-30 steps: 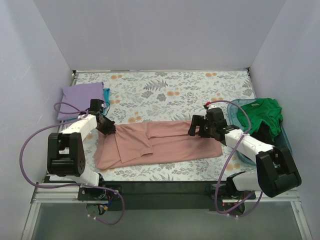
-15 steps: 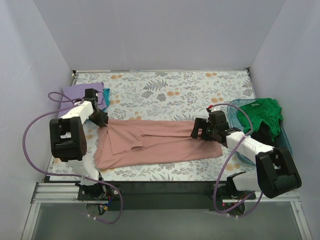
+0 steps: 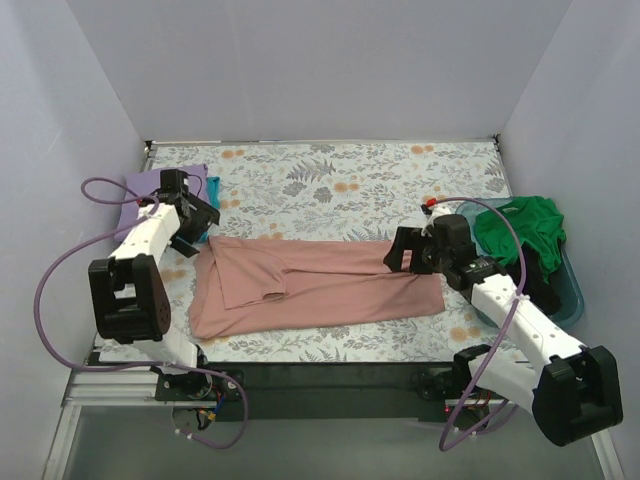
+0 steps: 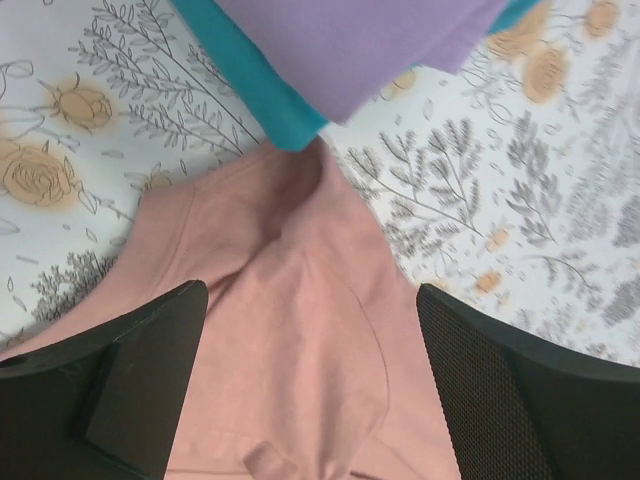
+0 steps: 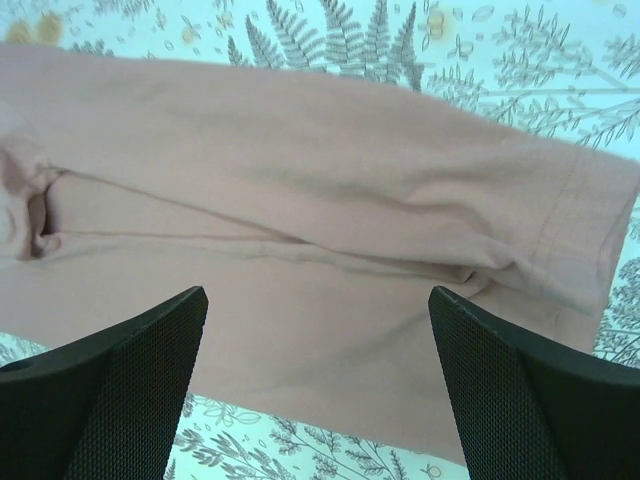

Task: Fold and stack the t-shirts
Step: Fold the tshirt

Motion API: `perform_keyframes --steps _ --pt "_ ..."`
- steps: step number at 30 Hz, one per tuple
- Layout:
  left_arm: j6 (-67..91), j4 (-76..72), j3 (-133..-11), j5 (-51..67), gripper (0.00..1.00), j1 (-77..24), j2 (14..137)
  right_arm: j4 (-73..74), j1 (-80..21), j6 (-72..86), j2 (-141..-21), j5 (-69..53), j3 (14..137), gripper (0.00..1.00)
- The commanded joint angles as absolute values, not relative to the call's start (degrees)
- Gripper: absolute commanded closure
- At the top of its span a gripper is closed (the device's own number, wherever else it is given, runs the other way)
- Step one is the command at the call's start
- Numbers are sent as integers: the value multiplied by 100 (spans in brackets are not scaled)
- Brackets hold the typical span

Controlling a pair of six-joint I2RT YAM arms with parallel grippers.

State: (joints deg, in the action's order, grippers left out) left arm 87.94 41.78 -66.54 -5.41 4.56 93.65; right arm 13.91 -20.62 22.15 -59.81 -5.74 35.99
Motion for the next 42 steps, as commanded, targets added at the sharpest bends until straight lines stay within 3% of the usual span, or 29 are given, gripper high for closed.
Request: perform_keyframes --steps 1,8,15,23,32,42 --pt "8999 4218 -6470 -676 14 317 8633 1591 -2048 1978 -6098 -405 4252 2" --pt "9202 4210 -6074 -817 13 -333 8218 1556 -2039 2003 -7381 -325 4895 2" --pt "9150 3929 -5582 -721 12 -940 8577 1345 -1846 2101 -8024 -26 4282 2" --pt "9114 3955 -5379 -923 11 -940 8886 1362 -1424 2171 -7445 114 3578 2" --pt "9193 4061 -5458 -844 11 -940 8605 1433 -1397 1776 -6382 -176 3797 2" --pt "9308 3569 -4984 -290 10 -1336 7953 1231 -1301 1872 -7197 -413 3675 2"
